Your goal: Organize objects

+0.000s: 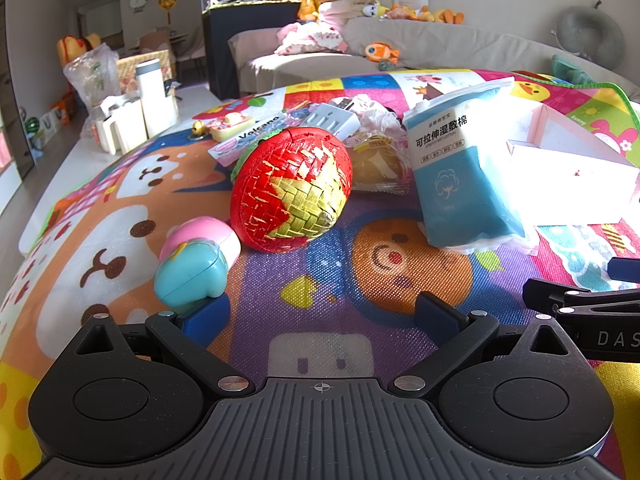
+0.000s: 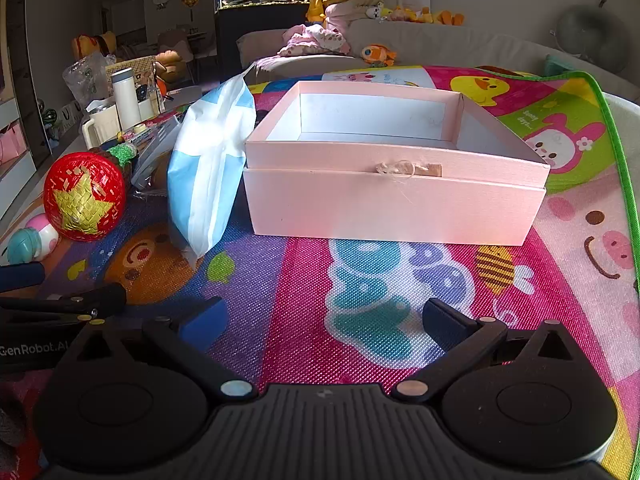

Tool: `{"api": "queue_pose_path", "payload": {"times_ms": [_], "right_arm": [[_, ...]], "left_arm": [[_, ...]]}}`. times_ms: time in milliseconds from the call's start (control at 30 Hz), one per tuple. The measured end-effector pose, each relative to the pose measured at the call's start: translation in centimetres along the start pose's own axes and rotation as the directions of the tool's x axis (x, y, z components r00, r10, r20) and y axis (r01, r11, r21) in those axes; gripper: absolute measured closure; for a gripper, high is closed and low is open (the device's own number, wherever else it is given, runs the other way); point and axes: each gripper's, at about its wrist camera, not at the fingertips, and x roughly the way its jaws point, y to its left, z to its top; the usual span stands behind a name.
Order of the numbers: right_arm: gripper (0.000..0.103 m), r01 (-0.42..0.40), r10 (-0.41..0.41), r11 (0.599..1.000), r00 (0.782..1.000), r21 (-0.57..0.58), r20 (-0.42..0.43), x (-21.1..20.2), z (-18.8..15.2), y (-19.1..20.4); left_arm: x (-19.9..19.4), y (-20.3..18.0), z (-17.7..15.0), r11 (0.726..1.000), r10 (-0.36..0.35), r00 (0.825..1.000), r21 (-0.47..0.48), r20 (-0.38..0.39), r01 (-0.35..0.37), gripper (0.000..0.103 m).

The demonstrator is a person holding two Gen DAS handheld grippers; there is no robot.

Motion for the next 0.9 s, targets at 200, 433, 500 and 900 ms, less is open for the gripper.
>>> {"api": "queue_pose_path", "payload": {"times_ms": [200,433,500,900], "right_arm": [[0.000,0.000,0.000,1.000,1.000,0.000,0.000,-0.01,0.00,-0.01],[0.000,0.000,0.000,1.000,1.000,0.000,0.000,-0.03,-0.01,0.00],[0.000,0.000,0.000,1.000,1.000,0.000,0.000,-0.04,-0.01,-0.01],[0.000,0.000,0.000,1.000,1.000,0.000,0.000,-0.16,-0.04,0.04]], "left_arm": [[0.00,-0.01,-0.14,1.000,0.003,1.000,0.004,0.000,-0.003,0.001],[-0.13,-0.29,-0.26,1.000,0.009,1.000,0.014,0.001,-0.009,0.001],[-0.13,-0.38,-0.15,1.000,0.009,1.000,0.013,0.001,-0.009,0.001],[-0.18,-0.15,-0.12,1.000,-0.002,1.000,-0.005,-0.001,0.002,0.002]]}}
